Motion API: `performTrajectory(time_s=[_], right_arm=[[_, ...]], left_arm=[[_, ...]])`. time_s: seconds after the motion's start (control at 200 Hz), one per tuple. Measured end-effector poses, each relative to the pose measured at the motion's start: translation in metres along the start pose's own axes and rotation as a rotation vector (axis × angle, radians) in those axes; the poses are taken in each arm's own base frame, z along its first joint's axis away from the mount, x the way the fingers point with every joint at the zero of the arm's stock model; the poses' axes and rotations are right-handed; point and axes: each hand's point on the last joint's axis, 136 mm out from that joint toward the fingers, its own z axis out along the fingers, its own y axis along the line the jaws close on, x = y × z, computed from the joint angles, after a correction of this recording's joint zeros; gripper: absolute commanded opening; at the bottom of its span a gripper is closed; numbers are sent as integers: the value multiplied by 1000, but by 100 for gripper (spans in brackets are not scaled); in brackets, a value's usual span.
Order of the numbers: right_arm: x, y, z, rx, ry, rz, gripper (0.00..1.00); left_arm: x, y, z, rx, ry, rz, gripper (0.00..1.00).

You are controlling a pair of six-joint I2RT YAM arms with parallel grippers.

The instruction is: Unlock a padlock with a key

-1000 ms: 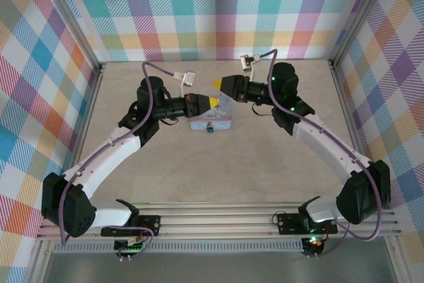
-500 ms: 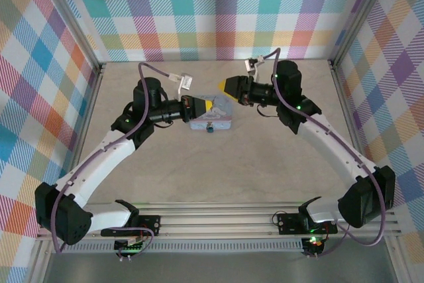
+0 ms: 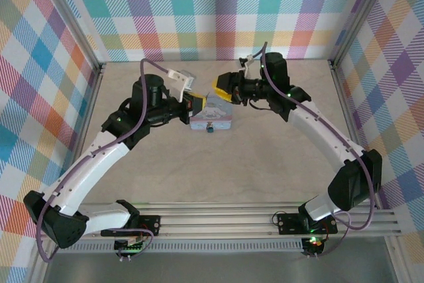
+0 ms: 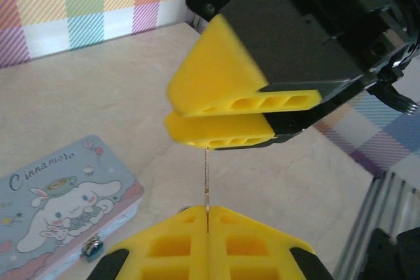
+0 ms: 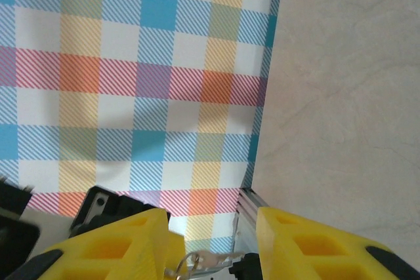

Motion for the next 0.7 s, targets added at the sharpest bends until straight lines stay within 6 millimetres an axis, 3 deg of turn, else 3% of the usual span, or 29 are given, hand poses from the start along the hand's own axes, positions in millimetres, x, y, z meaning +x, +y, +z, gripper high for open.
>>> performTrajectory(time_s=[0.37,0.7], right_arm=[[2,-10,3,32,11,80,42],[6,-12,5,40,23,102,34]], left_arm=[[20,3,27,-89,114,105,0],[23,10,30,-178,120,146,0]])
